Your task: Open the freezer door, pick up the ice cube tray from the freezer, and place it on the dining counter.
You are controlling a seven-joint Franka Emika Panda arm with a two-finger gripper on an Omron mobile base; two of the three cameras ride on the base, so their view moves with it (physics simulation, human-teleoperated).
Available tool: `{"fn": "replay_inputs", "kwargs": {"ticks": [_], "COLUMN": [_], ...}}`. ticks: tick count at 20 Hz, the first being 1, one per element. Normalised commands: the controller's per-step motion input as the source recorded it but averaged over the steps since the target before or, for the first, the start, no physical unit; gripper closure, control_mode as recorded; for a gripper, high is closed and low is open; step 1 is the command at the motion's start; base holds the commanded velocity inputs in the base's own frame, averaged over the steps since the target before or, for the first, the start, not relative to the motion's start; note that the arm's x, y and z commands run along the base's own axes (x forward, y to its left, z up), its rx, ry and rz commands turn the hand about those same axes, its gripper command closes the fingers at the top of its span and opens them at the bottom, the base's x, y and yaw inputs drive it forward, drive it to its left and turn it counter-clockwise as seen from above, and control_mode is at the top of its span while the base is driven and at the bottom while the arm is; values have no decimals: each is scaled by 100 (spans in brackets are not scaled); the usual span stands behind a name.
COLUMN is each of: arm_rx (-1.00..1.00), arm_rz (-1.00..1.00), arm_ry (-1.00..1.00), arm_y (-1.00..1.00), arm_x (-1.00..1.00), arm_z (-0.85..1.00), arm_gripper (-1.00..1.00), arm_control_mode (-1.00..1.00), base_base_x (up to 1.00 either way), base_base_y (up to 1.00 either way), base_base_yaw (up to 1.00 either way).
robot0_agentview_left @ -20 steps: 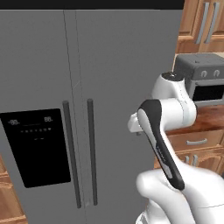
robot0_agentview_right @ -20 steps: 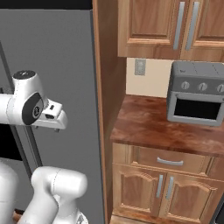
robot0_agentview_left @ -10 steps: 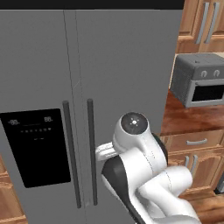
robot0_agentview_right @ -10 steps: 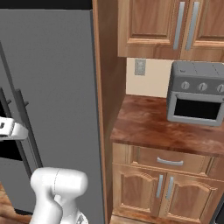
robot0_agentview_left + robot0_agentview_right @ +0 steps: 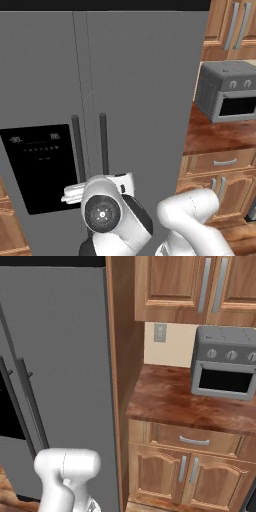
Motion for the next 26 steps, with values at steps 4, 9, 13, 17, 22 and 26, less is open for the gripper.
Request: {"fn": "replay_inputs", "kwargs": {"ticks": [4, 9, 13, 17, 22, 26], "arm_rx": [14, 10, 4, 4, 3, 0], "arm_rz": [1, 0, 0, 1, 1, 0], "arm_ry": [-29, -22, -18, -15, -7, -3], "arm_y": [27, -2, -1, -1, 11, 19], "arm_x": [12, 23, 33, 55, 58, 41], "arm_z": [-34, -11, -12, -2, -1, 0], "arm_gripper": [-100, -100, -100, -100, -100, -100], "arm_control_mode": [-100, -100, -100, -100, -100, -100], "base_base_x": [0, 0, 0, 0, 0, 0], "base_base_y": [0, 0, 0, 0, 0, 0], "base_base_yaw": [0, 0, 0, 0, 0, 0]}}
